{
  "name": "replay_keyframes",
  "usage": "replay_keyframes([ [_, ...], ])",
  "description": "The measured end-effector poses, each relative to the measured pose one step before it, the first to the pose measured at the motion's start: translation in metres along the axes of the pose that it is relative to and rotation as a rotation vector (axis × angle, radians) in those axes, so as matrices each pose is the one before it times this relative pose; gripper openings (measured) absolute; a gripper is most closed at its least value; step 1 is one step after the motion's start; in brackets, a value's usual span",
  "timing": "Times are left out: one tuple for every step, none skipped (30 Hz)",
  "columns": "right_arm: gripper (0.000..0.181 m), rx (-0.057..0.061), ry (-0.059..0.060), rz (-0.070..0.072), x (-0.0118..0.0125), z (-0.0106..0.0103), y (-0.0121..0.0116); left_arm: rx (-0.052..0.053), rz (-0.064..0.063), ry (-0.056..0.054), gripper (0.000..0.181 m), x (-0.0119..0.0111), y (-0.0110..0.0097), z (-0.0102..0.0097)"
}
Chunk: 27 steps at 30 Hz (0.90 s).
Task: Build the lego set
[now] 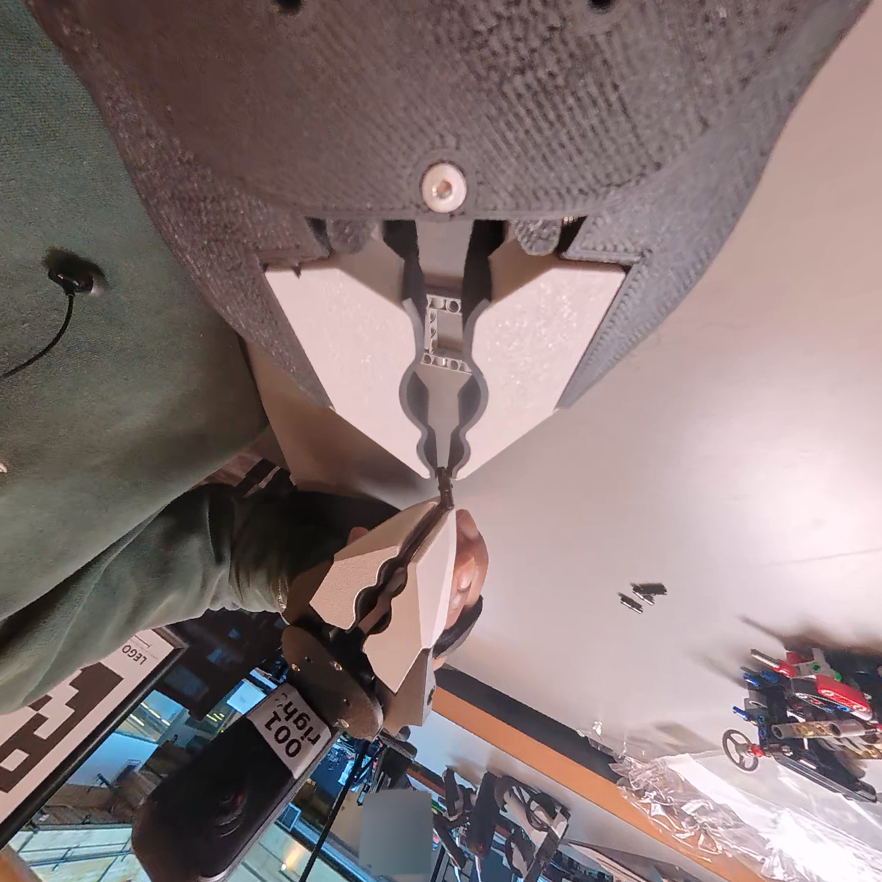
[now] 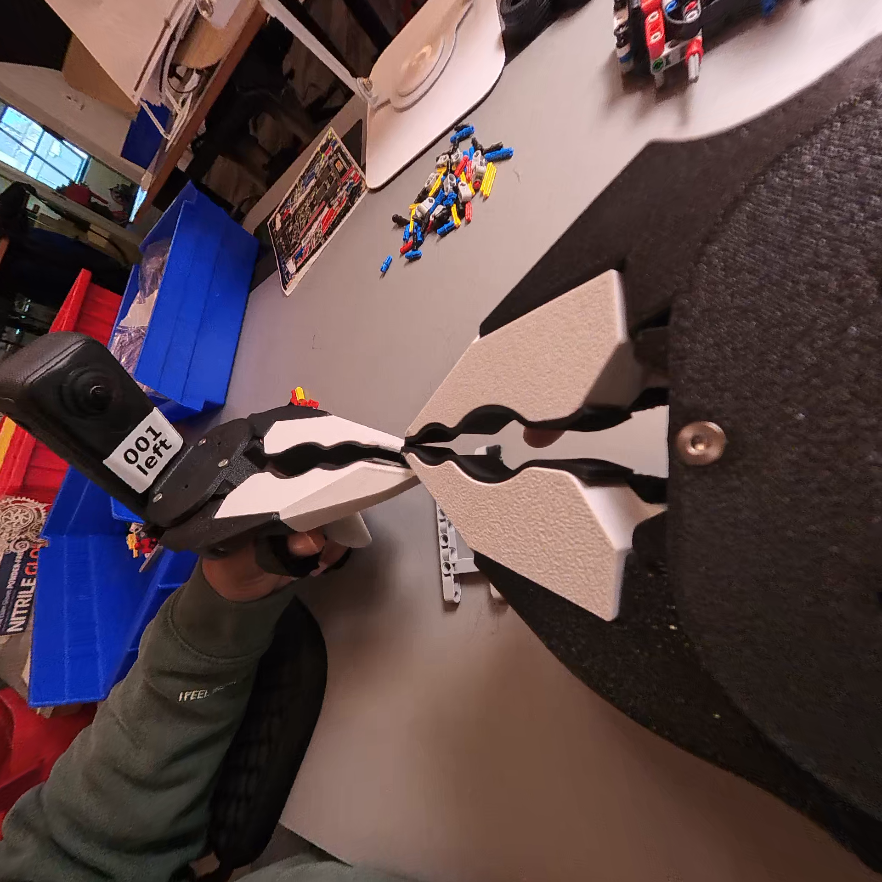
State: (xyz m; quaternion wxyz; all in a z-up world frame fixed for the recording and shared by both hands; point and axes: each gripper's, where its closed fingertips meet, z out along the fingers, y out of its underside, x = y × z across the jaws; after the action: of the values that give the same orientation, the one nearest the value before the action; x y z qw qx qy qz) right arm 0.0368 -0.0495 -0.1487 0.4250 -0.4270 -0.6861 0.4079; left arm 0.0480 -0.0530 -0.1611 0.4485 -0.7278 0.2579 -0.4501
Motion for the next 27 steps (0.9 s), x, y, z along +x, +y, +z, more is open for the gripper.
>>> replay_keyframes([
  [0.000, 0.0063, -0.0062, 0.0046, -0.00073, -0.00012, -0.00004, -0.0048, 0.0057, 0.0042, 0.003, 0.00070, 0.00061, 0.00007],
  [0.000, 0.0097, -0.0090, 0.0118, -0.00097, -0.00029, -0.00046, -0.0037, 0.0124, 0.0003, 0.002, 0.00051, 0.00038, 0.00018],
  [0.000, 0.0137, -0.0069, 0.0184, -0.00017, -0.00059, -0.00076, 0.0017, 0.0176, -0.0041, 0.002, 0.00023, -0.00041, -0.00003],
  [0.000, 0.0191, -0.0124, 0.0254, -0.00034, -0.00087, -0.00099, 0.0013, 0.0205, 0.0000, 0.002, 0.00101, -0.00066, -0.00005],
  [0.004, 0.0217, -0.0159, 0.0331, -0.00041, -0.00115, -0.00135, -0.0033, 0.0214, 0.0022, 0.002, 0.00139, 0.00011, 0.00011],
  [0.011, 0.0148, -0.0185, 0.0308, -0.00067, -0.00087, -0.00069, -0.0046, 0.0216, 0.0021, 0.002, 0.00155, 0.00046, 0.00038],
  [0.011, 0.0110, -0.0160, 0.0237, -0.00066, -0.00084, -0.00035, -0.0094, 0.0180, 0.0021, 0.002, 0.00160, 0.00130, 0.00060],
  [0.011, 0.0083, -0.0173, 0.0150, -0.00134, -0.00062, -0.00014, -0.0056, 0.0139, 0.0022, 0.002, 0.00148, 0.00085, 0.00064],
  [0.010, 0.0037, -0.0177, 0.0113, -0.00182, -0.00026, 0.00016, -0.0020, 0.0097, 0.0034, 0.002, 0.00138, 0.00020, 0.00062],
  [0.010, 0.0018, -0.0181, 0.0105, -0.00187, 0.00003, 0.00042, -0.0057, 0.0071, 0.0064, 0.002, 0.00150, 0.00071, 0.00060],
  [0.008, -0.0055, -0.0201, 0.0081, -0.00256, 0.00027, 0.00144, -0.0056, 0.0068, 0.0016, 0.002, 0.00074, 0.00087, 0.00057],
  [0.008, -0.0138, -0.0201, 0.0030, -0.00284, 0.00078, 0.00284, -0.0032, 0.0072, 0.0006, 0.002, 0.00051, 0.00050, 0.00032],
  [0.009, -0.0102, -0.0110, 0.0003, -0.00182, 0.00098, 0.00244, -0.0074, 0.0069, 0.0056, 0.002, 0.00139, 0.00095, 0.00027],
  [0.008, -0.0033, -0.0118, 0.0021, -0.00201, 0.00073, 0.00125, -0.0096, 0.0075, 0.0012, 0.002, 0.00069, 0.00146, 0.00050],
  [0.006, -0.0024, -0.0104, 0.0057, -0.00169, 0.00078, 0.00080, -0.0120, 0.0077, 0.0010, 0.002, 0.00073, 0.00193, 0.00065],
  [0.005, -0.0040, -0.0048, 0.0024, -0.00076, 0.00048, 0.00097, -0.0087, 0.0049, 0.0025, 0.002, 0.00096, 0.00144, 0.00074],
  [0.004, -0.0072, -0.0052, -0.0020, -0.00068, 0.00033, 0.00141, -0.0049, 0.0031, -0.0003, 0.002, 0.00049, 0.00078, 0.00043],
  [0.004, -0.0025, -0.0047, 0.0005, -0.00064, -0.00006, 0.00042, -0.0025, 0.0023, 0.0007, 0.002, 0.00039, 0.00048, 0.00019],
  [0.004, -0.0029, -0.0051, 0.0028, -0.00064, -0.00009, 0.00048, -0.0026, 0.0001, 0.0012, 0.002, 0.00017, 0.00038, 0.00015],
  [0.003, -0.0027, -0.0028, 0.0022, -0.00019, 0.00009, 0.00040, -0.0022, 0.0000, -0.0028, 0.002, -0.00040, 0.00042, 0.00020],
  [0.003, -0.0013, 0.0024, 0.0029, 0.00063, 0.00004, 0.00034, 0.0001, 0.0011, -0.0069, 0.002, -0.00093, -0.00008, -0.00006],
  [0.003, 0.0046, 0.0027, 0.0061, 0.00098, -0.00007, -0.00056, 0.0013, 0.0027, -0.0083, 0.003, -0.00116, -0.00057, -0.00063],
  [0.003, 0.0064, 0.0045, 0.0090, 0.00149, -0.00037, -0.00071, -0.0064, 0.0038, -0.0118, 0.004, -0.00192, 0.00013, -0.00115],
  [0.003, 0.0037, 0.0048, 0.0050, 0.00173, -0.00097, -0.00034, -0.0227, 0.0077, -0.0234, 0.009, -0.00394, 0.00257, -0.00170],
  [0.003, 0.0049, 0.0111, 0.0043, 0.00280, -0.00178, -0.00060, -0.0392, 0.0157, -0.0300, 0.013, -0.00503, 0.00530, -0.00217],
  [0.003, 0.0047, 0.0132, 0.0047, 0.00343, -0.00225, -0.00047, -0.0492, 0.0208, -0.0336, 0.014, -0.00547, 0.00707, -0.00250],
  [0.003, 0.0012, 0.0141, 0.0043, 0.00366, -0.00231, 0.00026, -0.0539, 0.0202, -0.0392, 0.014, -0.00640, 0.00824, -0.00217],
])
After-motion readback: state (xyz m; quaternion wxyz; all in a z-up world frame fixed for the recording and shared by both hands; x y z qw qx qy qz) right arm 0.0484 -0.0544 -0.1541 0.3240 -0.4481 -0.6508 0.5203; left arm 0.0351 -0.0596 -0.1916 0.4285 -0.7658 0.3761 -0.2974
